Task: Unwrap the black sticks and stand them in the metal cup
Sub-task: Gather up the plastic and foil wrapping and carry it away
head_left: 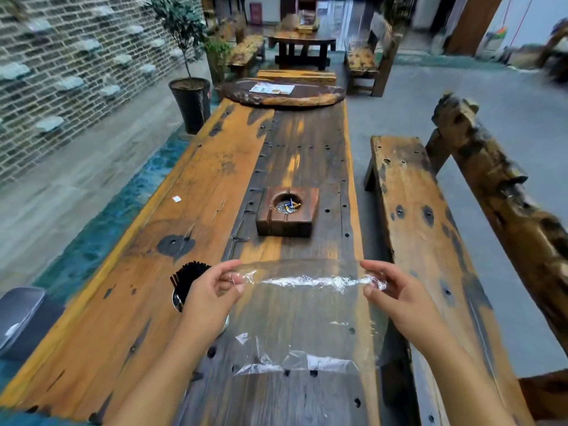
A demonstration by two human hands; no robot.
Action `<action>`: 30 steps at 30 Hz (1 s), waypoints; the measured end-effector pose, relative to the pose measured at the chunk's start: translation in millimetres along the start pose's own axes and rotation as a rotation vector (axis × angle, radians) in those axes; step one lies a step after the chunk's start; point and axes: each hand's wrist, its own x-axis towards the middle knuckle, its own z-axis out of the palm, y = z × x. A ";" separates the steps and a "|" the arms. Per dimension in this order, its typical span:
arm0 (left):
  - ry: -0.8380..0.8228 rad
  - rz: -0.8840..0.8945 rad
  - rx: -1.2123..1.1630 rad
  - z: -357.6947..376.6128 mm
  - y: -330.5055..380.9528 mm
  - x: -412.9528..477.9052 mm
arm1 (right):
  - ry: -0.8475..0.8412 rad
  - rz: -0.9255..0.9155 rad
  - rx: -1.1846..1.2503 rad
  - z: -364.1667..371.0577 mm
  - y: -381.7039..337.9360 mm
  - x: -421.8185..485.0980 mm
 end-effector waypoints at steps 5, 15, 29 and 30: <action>0.034 0.143 0.260 -2.9 5.1 -5.2 | 0.024 -0.046 -0.245 -7.1 -9.5 -4.7; 0.101 0.189 0.254 -3.1 14.9 -10.6 | 0.156 -0.162 -0.506 -5.9 -14.0 -15.4; -0.067 0.162 -0.060 6.7 52.9 -19.3 | -0.244 -0.284 -0.551 41.8 -88.8 -8.7; -0.087 0.171 -0.069 8.2 55.6 -20.7 | -0.266 -0.301 -0.535 50.7 -95.4 -6.4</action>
